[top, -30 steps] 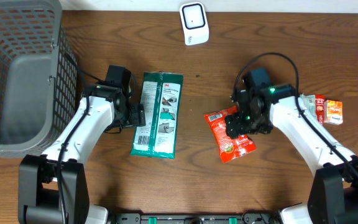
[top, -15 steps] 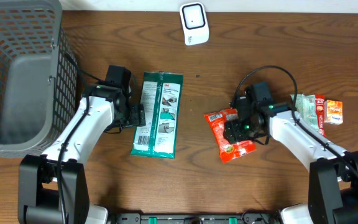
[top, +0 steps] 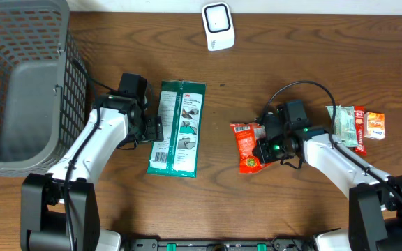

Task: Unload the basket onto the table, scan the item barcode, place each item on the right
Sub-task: 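Lift the red snack bag with right gripper, then carry the red snack bag up to the white barcode scanner, then carry the snack bag right and lower it beside the wipes, then release the red snack bag and raise right gripper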

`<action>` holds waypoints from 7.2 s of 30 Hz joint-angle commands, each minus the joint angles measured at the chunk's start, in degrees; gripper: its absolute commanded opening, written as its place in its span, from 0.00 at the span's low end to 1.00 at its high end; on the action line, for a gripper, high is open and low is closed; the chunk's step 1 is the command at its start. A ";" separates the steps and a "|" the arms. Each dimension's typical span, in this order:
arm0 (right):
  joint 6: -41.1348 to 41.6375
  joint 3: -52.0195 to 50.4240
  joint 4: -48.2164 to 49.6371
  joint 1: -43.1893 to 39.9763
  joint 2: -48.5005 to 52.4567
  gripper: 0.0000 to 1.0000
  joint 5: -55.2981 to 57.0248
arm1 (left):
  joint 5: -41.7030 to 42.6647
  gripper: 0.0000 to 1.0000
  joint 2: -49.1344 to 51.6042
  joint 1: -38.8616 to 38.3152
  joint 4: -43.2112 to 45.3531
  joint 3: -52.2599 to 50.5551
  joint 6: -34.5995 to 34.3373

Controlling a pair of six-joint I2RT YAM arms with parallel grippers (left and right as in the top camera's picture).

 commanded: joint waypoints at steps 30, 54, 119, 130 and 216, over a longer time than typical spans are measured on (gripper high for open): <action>-6.27 5.25 -9.92 -0.09 1.84 0.01 9.16 | -0.48 0.87 -0.07 0.02 -0.17 0.24 -0.15; -12.31 44.37 -32.94 0.31 1.99 0.01 25.55 | -0.48 0.86 -0.07 0.02 -0.17 0.24 -0.17; -85.18 83.82 21.35 17.55 56.65 0.01 84.04 | -0.50 0.87 -0.07 0.02 -0.17 0.24 -0.17; -52.33 83.82 -5.40 18.86 41.09 0.01 83.23 | -0.48 0.86 -0.07 0.02 -0.17 0.24 -0.15; 10.93 38.73 -24.79 -3.02 21.35 0.01 13.51 | -0.48 0.86 -0.07 0.02 -0.17 0.24 -0.15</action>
